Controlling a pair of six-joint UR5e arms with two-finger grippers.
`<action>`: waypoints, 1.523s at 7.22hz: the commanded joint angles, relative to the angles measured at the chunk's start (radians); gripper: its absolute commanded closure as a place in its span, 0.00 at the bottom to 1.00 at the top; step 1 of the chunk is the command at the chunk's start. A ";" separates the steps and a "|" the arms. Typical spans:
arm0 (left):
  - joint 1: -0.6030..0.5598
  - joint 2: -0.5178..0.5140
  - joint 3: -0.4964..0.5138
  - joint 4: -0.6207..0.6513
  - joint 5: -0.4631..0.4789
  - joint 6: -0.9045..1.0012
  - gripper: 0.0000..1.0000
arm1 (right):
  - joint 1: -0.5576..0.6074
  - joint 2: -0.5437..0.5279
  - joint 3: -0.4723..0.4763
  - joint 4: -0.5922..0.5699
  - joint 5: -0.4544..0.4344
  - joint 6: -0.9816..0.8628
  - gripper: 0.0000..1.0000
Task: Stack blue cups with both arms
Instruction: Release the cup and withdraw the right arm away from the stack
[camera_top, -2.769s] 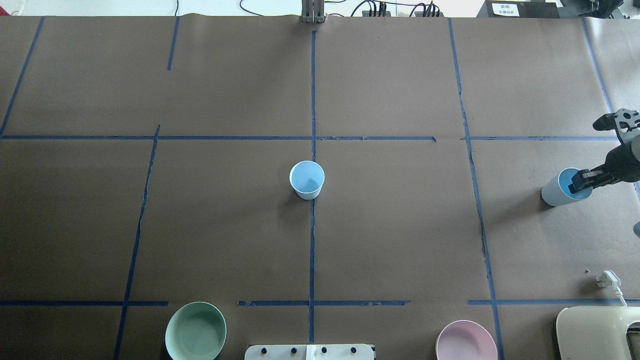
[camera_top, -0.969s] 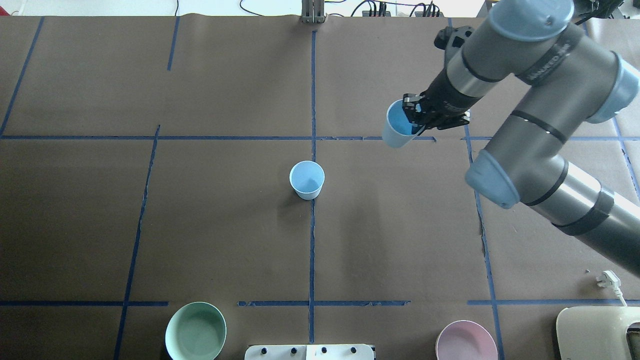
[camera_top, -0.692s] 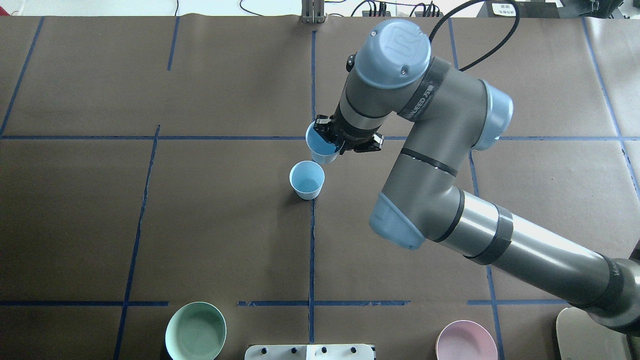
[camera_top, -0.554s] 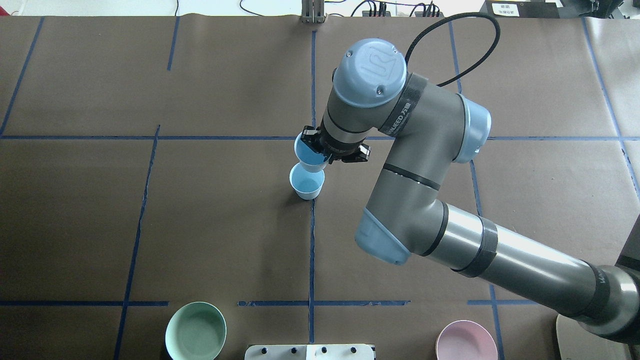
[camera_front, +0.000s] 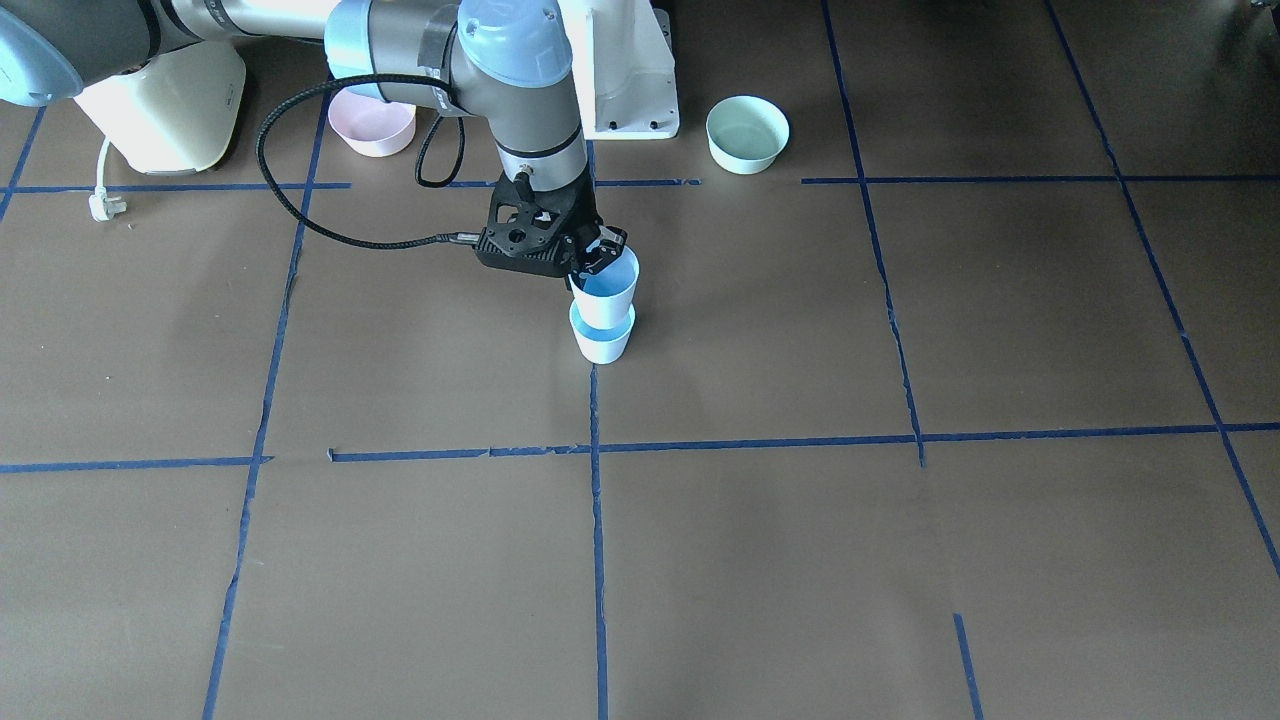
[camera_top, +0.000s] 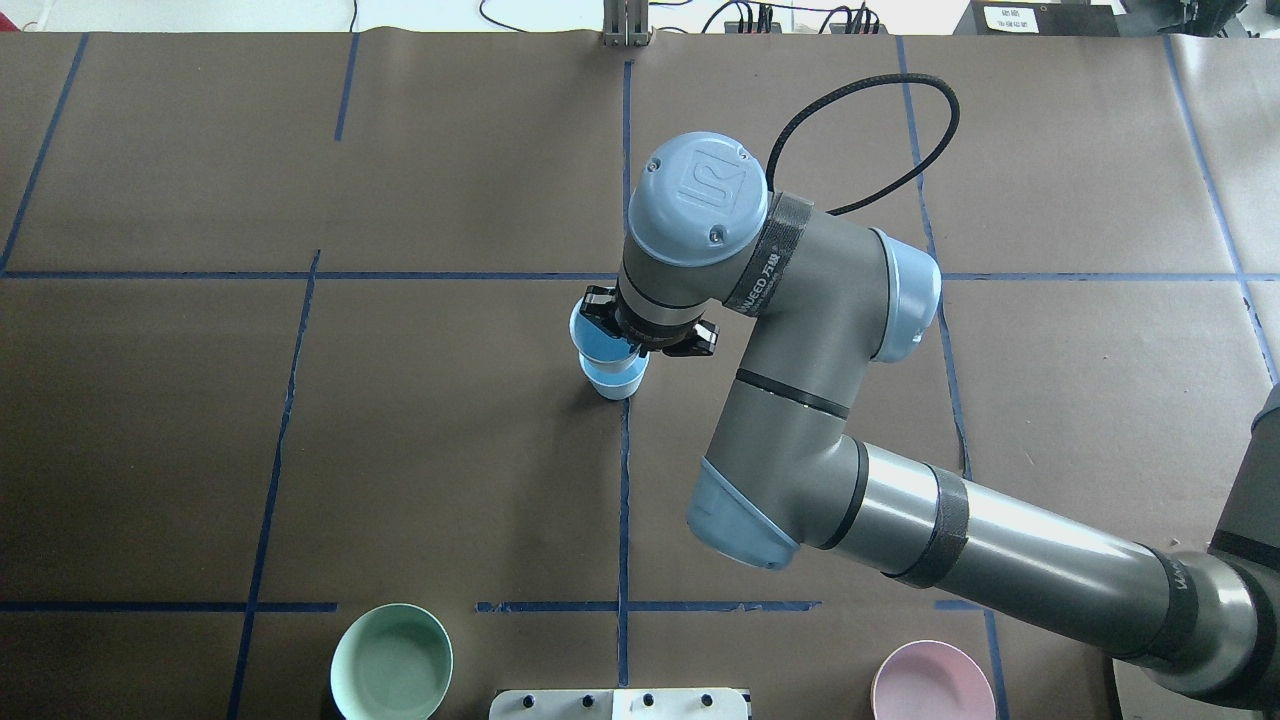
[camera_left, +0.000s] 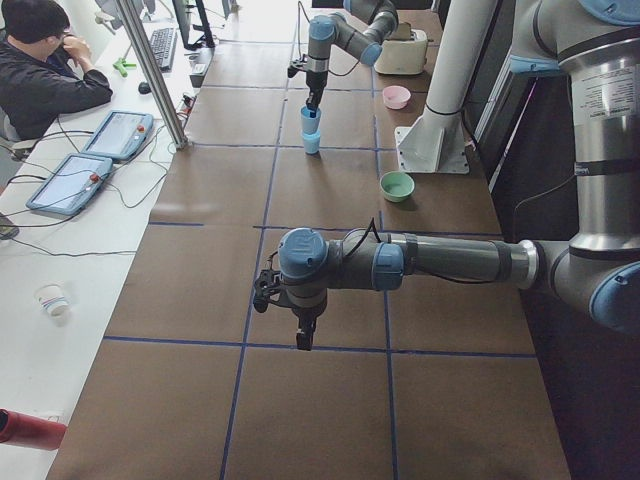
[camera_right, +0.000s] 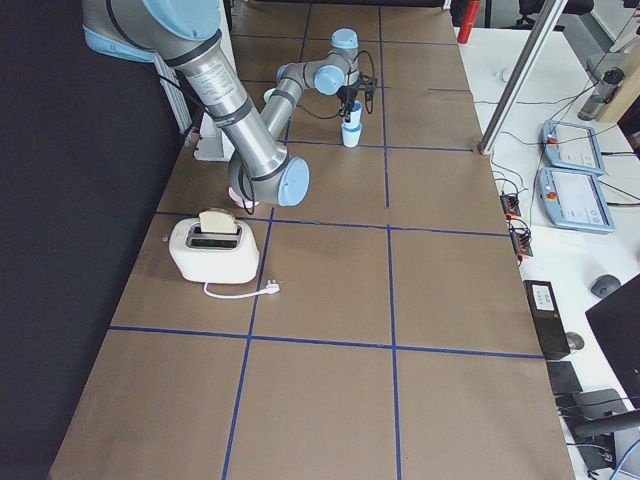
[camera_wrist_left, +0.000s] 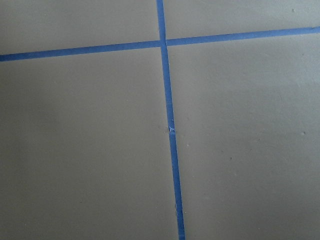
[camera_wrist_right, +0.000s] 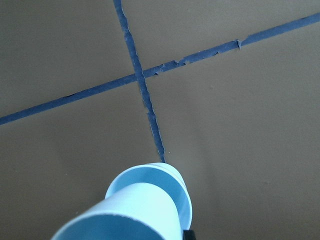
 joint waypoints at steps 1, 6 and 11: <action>0.000 0.000 0.000 0.000 0.000 0.000 0.00 | 0.001 0.000 -0.008 0.003 -0.001 -0.003 0.00; 0.000 0.000 0.005 -0.008 0.003 0.011 0.00 | 0.233 -0.063 -0.012 -0.001 0.222 -0.284 0.00; -0.001 0.003 0.015 -0.006 0.000 0.011 0.00 | 0.705 -0.472 -0.011 0.000 0.480 -1.161 0.00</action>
